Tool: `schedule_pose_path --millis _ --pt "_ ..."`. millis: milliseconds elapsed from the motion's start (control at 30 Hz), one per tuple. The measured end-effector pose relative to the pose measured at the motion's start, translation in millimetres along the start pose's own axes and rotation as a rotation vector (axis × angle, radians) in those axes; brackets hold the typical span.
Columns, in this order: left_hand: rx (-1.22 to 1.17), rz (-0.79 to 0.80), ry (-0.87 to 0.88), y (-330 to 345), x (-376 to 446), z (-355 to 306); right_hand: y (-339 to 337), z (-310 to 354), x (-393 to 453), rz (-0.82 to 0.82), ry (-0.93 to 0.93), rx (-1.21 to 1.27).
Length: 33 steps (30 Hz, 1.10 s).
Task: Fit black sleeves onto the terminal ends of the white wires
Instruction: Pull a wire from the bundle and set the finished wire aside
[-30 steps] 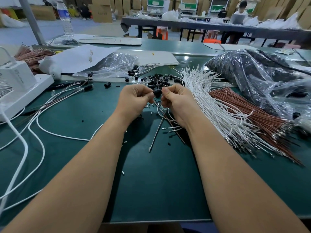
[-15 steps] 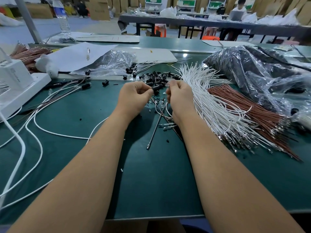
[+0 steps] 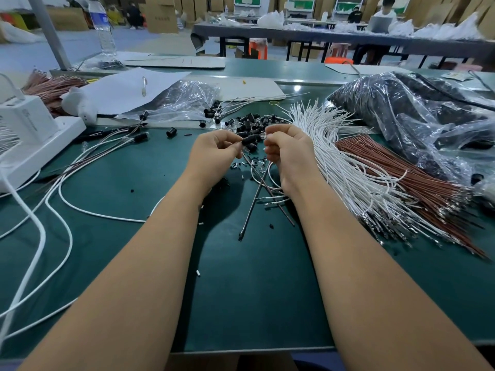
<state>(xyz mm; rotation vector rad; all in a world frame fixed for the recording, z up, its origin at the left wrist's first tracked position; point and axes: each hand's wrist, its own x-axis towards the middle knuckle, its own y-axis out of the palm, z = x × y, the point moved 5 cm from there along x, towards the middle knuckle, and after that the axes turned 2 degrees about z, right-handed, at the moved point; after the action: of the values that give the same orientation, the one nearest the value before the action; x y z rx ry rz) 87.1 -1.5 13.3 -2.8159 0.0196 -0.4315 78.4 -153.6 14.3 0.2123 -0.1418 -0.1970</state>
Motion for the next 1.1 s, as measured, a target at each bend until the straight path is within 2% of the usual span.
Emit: schedule_pose_path --millis 700,1100 --pt "-0.024 0.044 -0.038 -0.1 0.7 1.0 3.0 0.9 1.7 0.027 0.004 -0.089" --pt "0.004 0.026 0.032 0.2 -0.8 -2.7 1.0 -2.4 2.8 0.024 -0.001 -0.139"
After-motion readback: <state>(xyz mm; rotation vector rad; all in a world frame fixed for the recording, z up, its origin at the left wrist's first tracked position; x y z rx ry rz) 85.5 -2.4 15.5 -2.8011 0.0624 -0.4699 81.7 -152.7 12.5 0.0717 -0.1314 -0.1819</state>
